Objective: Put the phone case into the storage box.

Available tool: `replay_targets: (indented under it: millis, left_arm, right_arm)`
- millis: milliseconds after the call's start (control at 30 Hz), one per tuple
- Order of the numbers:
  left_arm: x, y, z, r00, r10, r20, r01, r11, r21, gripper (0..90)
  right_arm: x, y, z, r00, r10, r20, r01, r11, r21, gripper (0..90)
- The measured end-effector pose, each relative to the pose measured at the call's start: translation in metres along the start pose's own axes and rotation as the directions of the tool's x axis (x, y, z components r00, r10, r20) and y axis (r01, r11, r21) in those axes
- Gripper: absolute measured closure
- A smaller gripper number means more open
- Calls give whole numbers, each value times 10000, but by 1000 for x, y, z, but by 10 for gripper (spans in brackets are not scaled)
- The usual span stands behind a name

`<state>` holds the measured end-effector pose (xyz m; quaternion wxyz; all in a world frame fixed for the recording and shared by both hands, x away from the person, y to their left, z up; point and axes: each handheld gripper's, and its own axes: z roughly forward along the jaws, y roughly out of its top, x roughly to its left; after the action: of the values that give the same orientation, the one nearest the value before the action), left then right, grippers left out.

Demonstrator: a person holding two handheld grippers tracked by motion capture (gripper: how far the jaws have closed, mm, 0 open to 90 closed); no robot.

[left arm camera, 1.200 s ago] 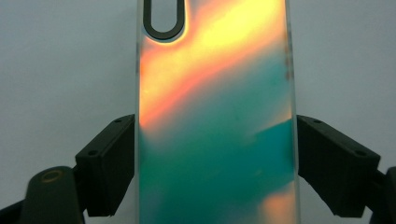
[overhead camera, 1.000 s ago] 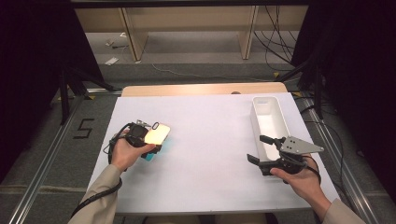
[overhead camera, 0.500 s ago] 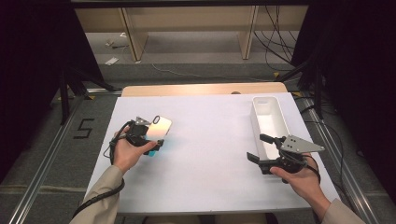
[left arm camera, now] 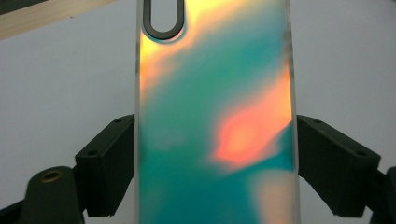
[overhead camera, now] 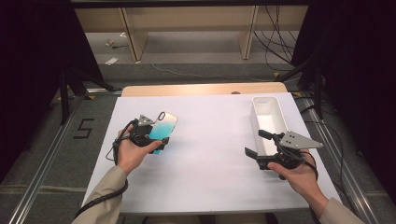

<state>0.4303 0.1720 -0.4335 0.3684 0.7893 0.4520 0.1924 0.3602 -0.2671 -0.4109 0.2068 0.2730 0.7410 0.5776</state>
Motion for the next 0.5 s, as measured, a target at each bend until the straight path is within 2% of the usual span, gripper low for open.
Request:
replay_targets:
  millis: [233, 500]
  left_arm:
    - [-5, 3, -2, 9999, 104, 128, -103, 9999, -111, 170]
    - [-14, 6, -3, 9992, 226, 333, -218, 9995, -239, 170]
  right_arm:
    - [-2, 5, 6, 9998, 139, 120, -138, 9999, -85, 162]
    - [-3, 14, 23, 9998, 122, 157, -120, 9999, -86, 162]
